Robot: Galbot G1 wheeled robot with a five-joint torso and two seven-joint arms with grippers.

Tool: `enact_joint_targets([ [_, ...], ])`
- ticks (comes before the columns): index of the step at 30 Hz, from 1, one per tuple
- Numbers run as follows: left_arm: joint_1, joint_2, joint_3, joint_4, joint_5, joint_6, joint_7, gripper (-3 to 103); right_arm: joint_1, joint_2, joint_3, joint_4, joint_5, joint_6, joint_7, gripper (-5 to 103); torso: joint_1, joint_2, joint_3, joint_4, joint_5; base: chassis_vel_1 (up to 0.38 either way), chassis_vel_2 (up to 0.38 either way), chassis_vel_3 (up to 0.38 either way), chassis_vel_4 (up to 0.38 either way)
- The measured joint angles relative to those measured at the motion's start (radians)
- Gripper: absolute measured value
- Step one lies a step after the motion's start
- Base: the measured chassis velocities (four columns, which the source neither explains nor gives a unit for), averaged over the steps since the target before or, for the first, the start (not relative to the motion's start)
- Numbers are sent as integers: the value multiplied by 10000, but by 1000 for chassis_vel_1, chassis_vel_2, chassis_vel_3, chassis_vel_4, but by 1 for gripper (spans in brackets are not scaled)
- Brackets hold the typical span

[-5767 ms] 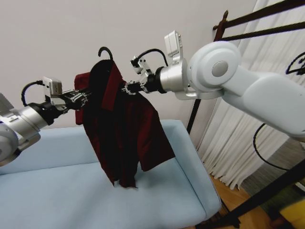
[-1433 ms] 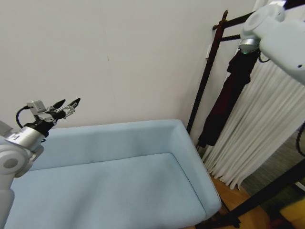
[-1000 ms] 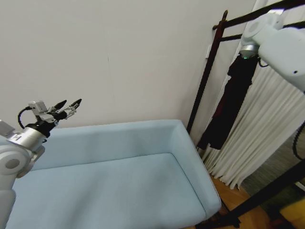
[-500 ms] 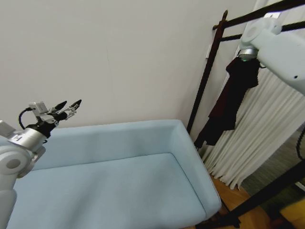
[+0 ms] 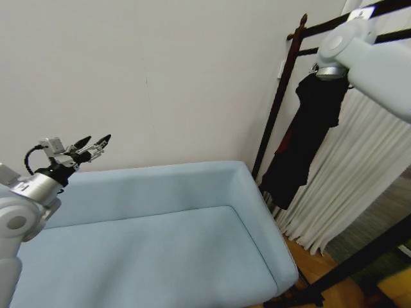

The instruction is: Pick up the clothes from the sofa and hang them on the clothes hanger.

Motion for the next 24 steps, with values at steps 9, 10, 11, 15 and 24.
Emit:
enact_joint_targets([
  [9, 138, -54, -155, -122, 18, -17, -147, 100, 293, -169, 135, 1117, 55, -18, 113, 100, 0, 0, 1, 6, -5, 0, 0, 0, 0],
  [10, 167, -76, -155, -146, 42, -19, -149, 100, 329, -255, 135, 1397, 59, -17, 193, 100, 0, 0, 0, 5, -5, 0, 0, 0, 0],
  [11, 167, -76, -155, -146, 42, -19, -149, 100, 329, -255, 135, 1397, 59, -17, 193, 100, 0, 0, 0, 5, -5, 0, 0, 0, 0],
  [15, 201, -192, -105, -240, 112, -22, -226, 100, 355, -640, 93, 2704, 0, 160, 376, 100, 0, 0, 0, 3, 1, 0, 0, 0, 0],
  [24, 587, -341, -149, -579, 266, -61, -503, 100, -520, -1661, 1278, 5801, -188, 1164, -1829, 100, 0, 1, 0, 9, -5, 0, 0, 0, 0],
])
